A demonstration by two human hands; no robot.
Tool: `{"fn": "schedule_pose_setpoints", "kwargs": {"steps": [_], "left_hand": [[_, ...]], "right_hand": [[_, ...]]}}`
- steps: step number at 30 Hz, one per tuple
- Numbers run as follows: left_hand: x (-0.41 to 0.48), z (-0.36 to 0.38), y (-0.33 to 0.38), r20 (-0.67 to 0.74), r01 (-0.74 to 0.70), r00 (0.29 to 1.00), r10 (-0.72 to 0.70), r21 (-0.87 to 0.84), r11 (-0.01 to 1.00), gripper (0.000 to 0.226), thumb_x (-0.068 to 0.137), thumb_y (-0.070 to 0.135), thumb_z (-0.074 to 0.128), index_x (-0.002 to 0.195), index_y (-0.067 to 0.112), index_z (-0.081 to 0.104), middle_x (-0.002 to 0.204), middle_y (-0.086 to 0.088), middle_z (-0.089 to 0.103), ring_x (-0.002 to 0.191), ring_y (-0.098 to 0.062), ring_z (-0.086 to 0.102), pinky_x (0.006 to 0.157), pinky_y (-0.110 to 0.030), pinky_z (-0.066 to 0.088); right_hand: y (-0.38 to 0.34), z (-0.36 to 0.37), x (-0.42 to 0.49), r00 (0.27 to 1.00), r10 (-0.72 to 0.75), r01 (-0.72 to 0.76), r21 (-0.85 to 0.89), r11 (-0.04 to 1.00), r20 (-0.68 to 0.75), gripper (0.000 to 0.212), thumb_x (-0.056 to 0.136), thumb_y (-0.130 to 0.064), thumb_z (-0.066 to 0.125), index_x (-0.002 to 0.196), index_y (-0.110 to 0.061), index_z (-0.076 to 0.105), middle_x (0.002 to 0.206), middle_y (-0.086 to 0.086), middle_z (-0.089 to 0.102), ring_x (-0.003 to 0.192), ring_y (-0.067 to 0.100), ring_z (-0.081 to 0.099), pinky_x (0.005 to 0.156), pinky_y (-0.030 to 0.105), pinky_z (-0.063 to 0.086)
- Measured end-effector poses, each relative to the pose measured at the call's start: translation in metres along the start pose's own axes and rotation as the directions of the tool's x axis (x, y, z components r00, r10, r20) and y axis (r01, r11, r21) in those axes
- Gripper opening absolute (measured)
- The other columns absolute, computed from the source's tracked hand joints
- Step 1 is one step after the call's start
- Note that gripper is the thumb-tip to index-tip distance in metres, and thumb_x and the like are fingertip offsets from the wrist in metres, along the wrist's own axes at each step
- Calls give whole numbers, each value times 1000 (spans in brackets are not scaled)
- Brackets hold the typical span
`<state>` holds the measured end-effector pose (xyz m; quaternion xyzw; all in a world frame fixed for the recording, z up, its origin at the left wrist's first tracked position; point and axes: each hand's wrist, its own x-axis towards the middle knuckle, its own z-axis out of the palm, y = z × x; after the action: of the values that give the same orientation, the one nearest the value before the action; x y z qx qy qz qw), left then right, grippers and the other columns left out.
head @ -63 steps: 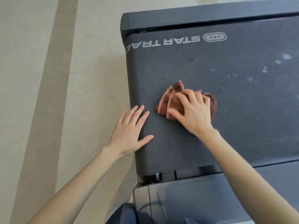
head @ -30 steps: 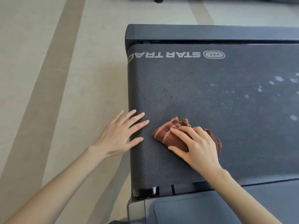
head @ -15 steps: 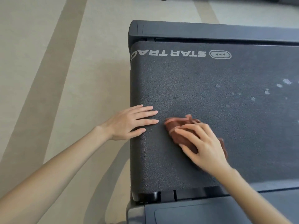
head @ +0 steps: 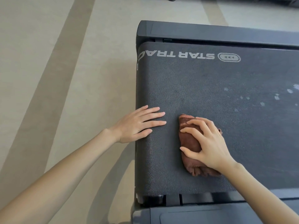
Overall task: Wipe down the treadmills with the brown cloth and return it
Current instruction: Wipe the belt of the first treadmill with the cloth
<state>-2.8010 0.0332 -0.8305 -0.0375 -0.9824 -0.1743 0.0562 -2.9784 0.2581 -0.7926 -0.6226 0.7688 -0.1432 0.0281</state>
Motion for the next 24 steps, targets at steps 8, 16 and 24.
{"fn": "schedule_pose_setpoints", "kwargs": {"steps": [8,16,24], "left_hand": [[-52,26,76,-95,480,856,-509,-220,849,81,87,62,33,149,21,1,157,7,-1,143,-4,-1,117,-26,7],[-97,32,104,128,522,849,-513,-362,772,101,74,76,46,143,38,-16,147,30,-27,135,15,-12,109,-8,0],[-99,30,98,119,498,867,-484,-239,833,99,74,80,42,137,40,-23,144,27,-31,131,14,-19,109,-12,-8]], "right_hand": [[-44,5,-27,983,162,-155,84,984,-84,60,76,-64,59,116,-20,64,124,4,54,115,30,46,101,43,37],[-69,17,-8,997,-54,64,157,986,-63,37,77,-36,63,109,-18,68,116,3,60,114,28,49,97,42,41],[-83,16,43,999,-5,12,134,991,-47,44,75,-28,64,116,-14,63,118,1,60,117,26,49,102,35,35]]}}
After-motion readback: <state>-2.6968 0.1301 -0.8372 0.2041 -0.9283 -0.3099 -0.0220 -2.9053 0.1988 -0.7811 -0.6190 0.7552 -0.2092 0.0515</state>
